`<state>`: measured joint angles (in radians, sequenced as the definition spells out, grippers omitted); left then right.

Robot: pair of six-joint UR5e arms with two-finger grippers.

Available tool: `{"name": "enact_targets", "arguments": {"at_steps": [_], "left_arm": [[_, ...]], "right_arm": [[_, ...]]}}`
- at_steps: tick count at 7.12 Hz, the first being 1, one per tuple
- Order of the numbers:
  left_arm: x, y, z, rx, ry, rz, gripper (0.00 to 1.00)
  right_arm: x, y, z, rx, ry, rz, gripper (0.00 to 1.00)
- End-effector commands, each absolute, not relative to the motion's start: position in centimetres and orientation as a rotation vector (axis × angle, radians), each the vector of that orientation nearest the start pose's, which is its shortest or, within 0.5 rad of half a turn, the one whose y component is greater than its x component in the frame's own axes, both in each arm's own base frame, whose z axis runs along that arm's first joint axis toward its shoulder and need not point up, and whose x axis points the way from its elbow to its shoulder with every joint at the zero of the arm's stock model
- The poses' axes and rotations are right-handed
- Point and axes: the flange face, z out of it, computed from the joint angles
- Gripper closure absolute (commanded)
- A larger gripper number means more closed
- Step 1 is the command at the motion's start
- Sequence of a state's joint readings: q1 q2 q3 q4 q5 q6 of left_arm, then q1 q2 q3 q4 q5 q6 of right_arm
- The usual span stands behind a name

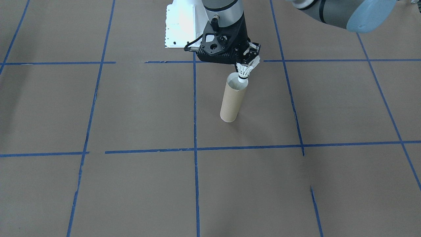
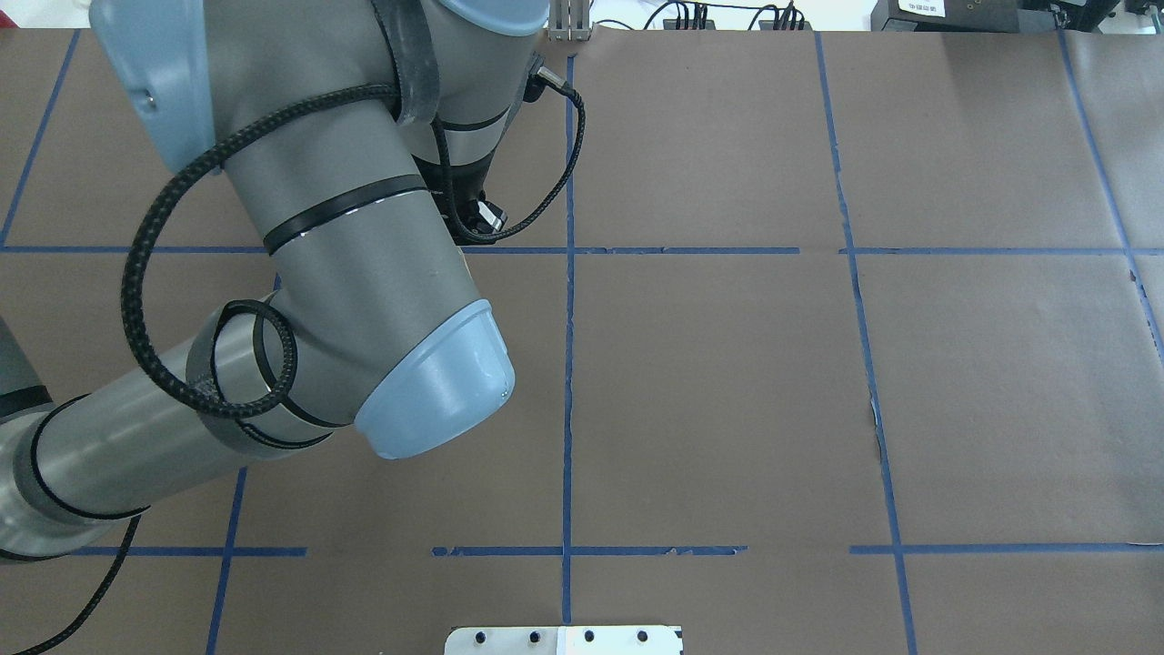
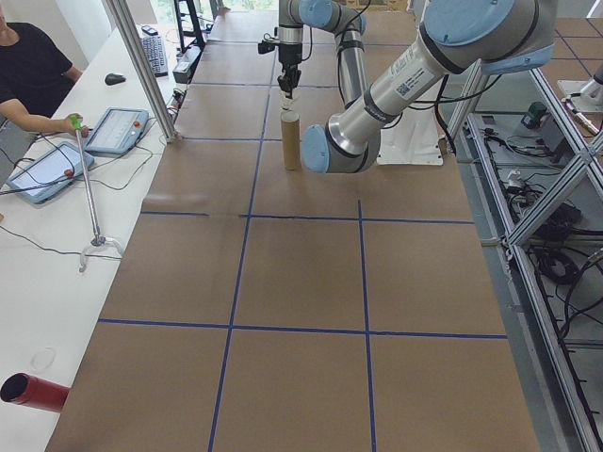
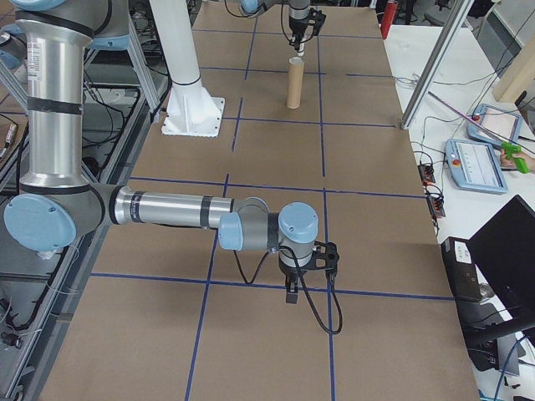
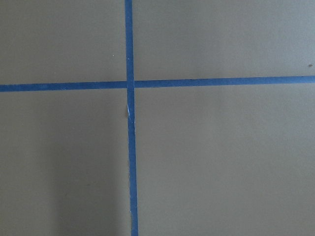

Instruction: Collect badminton balls into bucket

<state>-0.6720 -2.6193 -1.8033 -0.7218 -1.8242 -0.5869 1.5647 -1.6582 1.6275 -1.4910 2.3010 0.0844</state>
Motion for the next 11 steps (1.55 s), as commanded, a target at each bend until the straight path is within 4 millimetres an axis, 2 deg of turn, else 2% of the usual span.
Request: {"name": "enact_targets", "arguments": {"at_steps": [1, 2, 5, 7, 8, 9, 11], "left_arm": [[41.3, -46.5, 4.6, 0.151, 0.482, 0.367, 0.15], [41.3, -46.2, 4.4, 0.157, 0.489, 0.372, 0.00], [40.3, -45.5, 3.7, 0.184, 0.510, 0.374, 0.00], [36.8, -43.8, 4.6, 0.238, 0.553, 0.375, 0.00], [36.3, -44.4, 5.3, 0.269, 0.559, 0.404, 0.00], [33.6, -47.5, 7.7, 0.332, 0.565, 0.442, 0.00], [26.9, -53.6, 17.6, 0.377, 0.635, 0.481, 0.00]], "right_arm": [[6.4, -45.9, 66.7, 0.014, -0.731, 0.057, 0.00], [6.4, -45.9, 66.7, 0.014, -0.731, 0.057, 0.00], [6.4, -45.9, 66.7, 0.014, -0.730, 0.057, 0.00], [6.4, -45.9, 66.7, 0.014, -0.730, 0.057, 0.00], [6.4, -45.9, 66.7, 0.014, -0.731, 0.057, 0.00], [6.4, -45.9, 66.7, 0.014, -0.731, 0.057, 0.00], [6.4, -45.9, 66.7, 0.014, -0.731, 0.057, 0.00]]}}
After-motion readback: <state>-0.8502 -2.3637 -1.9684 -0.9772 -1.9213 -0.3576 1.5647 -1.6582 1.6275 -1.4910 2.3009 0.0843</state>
